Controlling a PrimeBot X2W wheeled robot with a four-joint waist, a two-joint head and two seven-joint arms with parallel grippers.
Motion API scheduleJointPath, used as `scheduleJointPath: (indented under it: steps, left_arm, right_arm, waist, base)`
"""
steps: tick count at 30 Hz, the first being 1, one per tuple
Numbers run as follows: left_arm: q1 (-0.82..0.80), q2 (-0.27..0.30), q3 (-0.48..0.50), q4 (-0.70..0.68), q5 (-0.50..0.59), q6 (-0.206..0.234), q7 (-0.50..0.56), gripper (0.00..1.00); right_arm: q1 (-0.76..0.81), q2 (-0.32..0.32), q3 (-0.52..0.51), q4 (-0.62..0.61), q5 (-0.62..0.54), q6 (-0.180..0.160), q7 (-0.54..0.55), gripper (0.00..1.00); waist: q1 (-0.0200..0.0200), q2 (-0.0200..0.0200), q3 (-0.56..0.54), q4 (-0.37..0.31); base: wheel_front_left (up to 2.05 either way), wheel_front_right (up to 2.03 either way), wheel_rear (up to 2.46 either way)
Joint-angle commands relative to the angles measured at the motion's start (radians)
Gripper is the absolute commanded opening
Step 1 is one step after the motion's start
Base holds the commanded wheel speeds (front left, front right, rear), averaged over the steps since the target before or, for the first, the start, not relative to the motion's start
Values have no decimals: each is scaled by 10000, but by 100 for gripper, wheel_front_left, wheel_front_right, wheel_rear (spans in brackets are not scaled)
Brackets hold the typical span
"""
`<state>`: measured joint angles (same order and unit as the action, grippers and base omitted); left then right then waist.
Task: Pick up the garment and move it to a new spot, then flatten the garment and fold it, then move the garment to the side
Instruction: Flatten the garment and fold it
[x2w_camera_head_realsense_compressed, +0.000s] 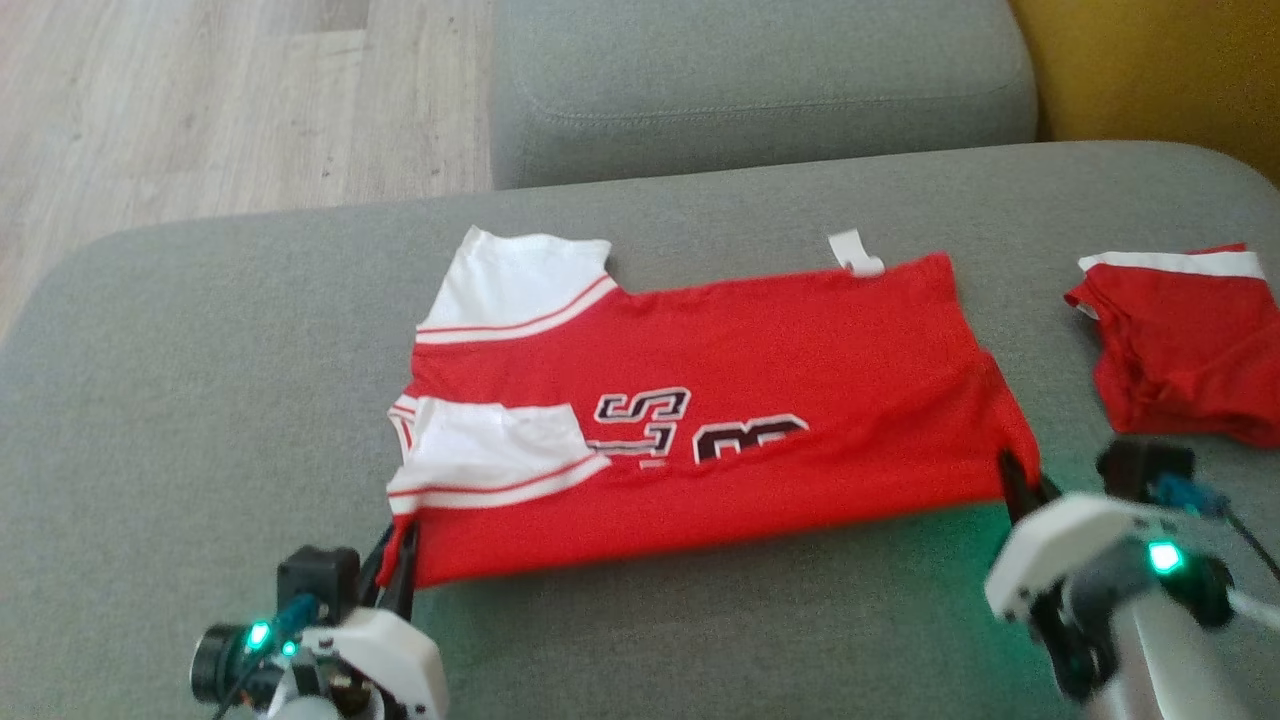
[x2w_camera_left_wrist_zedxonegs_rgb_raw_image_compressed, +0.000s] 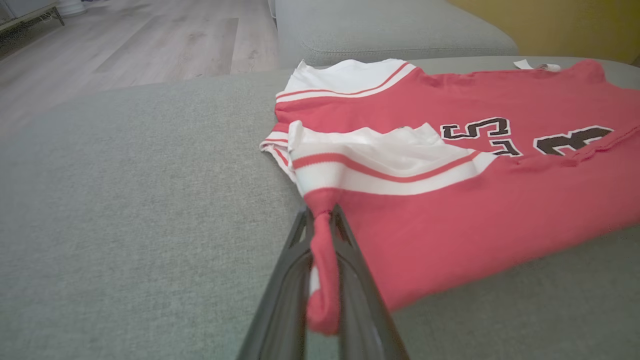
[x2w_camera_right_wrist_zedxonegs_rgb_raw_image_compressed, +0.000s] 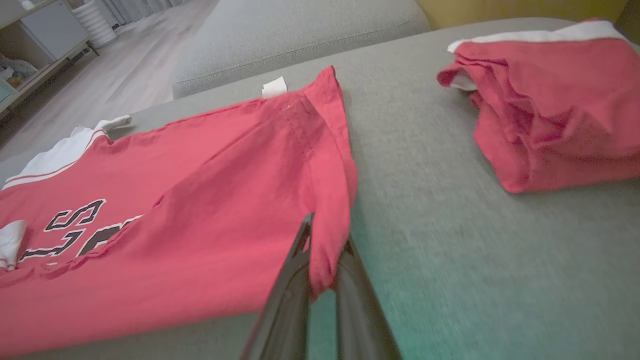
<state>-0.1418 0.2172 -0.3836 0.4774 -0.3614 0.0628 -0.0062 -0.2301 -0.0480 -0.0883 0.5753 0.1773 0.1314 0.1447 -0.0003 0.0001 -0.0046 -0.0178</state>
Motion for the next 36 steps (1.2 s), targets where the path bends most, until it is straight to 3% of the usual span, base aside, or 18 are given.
scheduleJointPath:
  steps: [1, 6, 12, 14, 16, 17, 18, 19, 28, 33, 36]
  left_arm:
    - [-276, 317, 357, -412, -90, 103, 22, 0]
    - [194, 387, 415, -1056, -220, 282, 137, 0]
    - [349, 422, 358, -1299, -243, 400, 276, 0]
    - [352, 419, 325, -1277, -246, 395, 257, 0]
    - [336, 406, 286, -1246, -237, 399, 227, 4]
    - [321, 389, 296, -1251, -220, 450, 157, 45]
    - [299, 356, 339, -1273, -211, 538, 45, 76]
    - [274, 327, 373, -1294, -209, 598, -64, 100]
    - [-576, 101, 863, -1621, -88, 1022, -1782, 100]
    - [-1780, 137, 972, -1953, -117, 500, -2270, 100]
    - [-3240, 717, 817, -1548, -58, -230, -1511, 100]
  right_arm:
    - [-16, -22, 146, -634, 103, -7, 69, 0]
    - [1463, -22, 120, -2441, 727, -7, 567, 0]
    - [1984, -22, 178, -3078, 818, -7, 333, 0]
    - [1960, -22, 128, -3079, 863, -7, 171, 100]
    - [1895, -22, 76, -3063, 917, -7, 26, 100]
    - [1856, -22, 55, -3091, 980, -7, -82, 100]
    - [1811, -22, 7, -3130, 1071, -7, -220, 100]
    - [1763, -22, -41, -3168, 1129, -7, -369, 100]
    - [1100, -22, 83, -3933, 2305, -7, -2228, 100]
    - [713, -22, 399, -4315, 2369, -7, -3157, 100]
    - [242, -22, 827, -4362, 2129, -7, -3672, 100]
  waist:
    - [3, -1, -55, -40]
    - [3, -1, -54, -133]
    - [3, -1, 50, -250]
    - [3, -1, 68, -275]
    - [3, -1, 86, -283]
    - [3, -1, 98, -285]
    - [3, -1, 119, -285]
    - [3, -1, 142, -287]
    - [3, -1, 628, -478]
    - [3, -1, 1250, -722]
    - [3, -1, 1976, -1072]
  base:
    - [0, 0, 0]
    - [0, 0, 0]
    - [0, 0, 0]
    - [0, 0, 0]
    - [0, 0, 0]
    - [0, 0, 0]
    - [0, 0, 0]
    - [0, 0, 0]
    - [0, 0, 0]
    - [0, 0, 0]
    - [0, 0, 0]
